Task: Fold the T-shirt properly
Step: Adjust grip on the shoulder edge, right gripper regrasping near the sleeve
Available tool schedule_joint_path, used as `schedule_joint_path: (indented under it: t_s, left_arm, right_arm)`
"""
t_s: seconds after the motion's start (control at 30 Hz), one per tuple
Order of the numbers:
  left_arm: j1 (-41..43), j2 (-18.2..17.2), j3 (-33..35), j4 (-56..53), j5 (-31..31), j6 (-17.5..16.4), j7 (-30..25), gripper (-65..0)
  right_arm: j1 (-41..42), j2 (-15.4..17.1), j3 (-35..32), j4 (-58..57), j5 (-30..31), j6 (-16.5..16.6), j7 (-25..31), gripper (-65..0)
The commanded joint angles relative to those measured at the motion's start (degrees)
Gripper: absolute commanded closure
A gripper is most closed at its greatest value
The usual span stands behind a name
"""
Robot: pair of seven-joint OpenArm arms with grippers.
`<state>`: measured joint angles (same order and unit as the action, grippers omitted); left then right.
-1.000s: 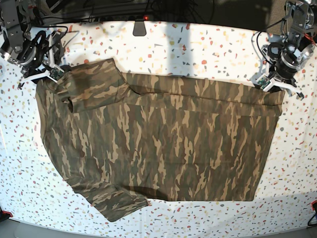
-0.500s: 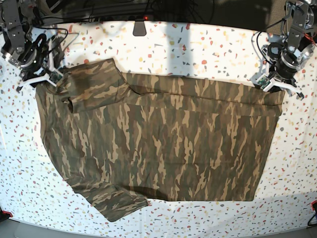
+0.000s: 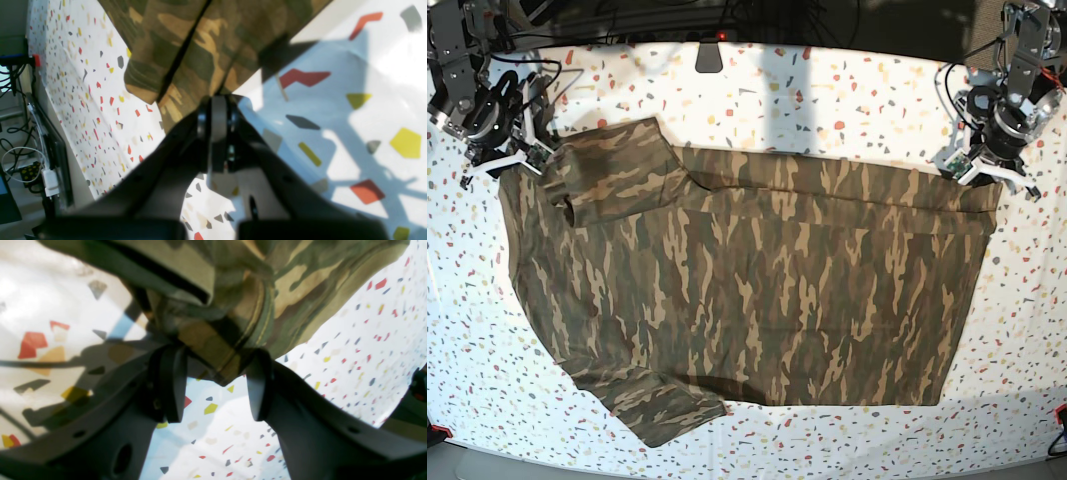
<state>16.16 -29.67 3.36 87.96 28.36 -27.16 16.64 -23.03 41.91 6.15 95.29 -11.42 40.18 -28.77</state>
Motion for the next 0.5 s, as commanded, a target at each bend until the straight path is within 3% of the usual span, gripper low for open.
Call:
schedule_joint_path:
  t_s: [0.0, 0.2, 0.33, 0.43, 0.47]
  left_arm:
    - [0.0, -0.5, -0.2, 0.1, -0.6, -1.2, 0.5, 0.0]
    - [0.0, -0.5, -0.2, 0.1, -0.5, -1.2, 1.8, 0.0]
    - [0.0, -0.5, -0.2, 0.1, -0.6, -1.2, 1.7, 0.0]
    - [0.0, -0.5, -0.2, 0.1, -0.6, -1.2, 1.8, 0.0]
    - [0.1, -0.5, -0.2, 0.1, -0.6, -1.1, 1.8, 0.0]
  right_arm:
    - [0.3, 1.3, 0.4, -0.1, 0.1, -0.2, -0.6, -28.6]
    - [0.3, 1.3, -2.2, -4.9, -0.6, -0.2, -2.4, -28.2]
    - [0.3, 1.2, -3.6, -5.2, -0.6, -0.2, -2.8, -14.9]
    - [0.3, 1.3, -3.6, -5.2, -0.6, -0.2, -3.8, -0.4]
    - [0.3, 1.3, -3.6, -5.2, -0.6, -0.2, -4.1, 0.0]
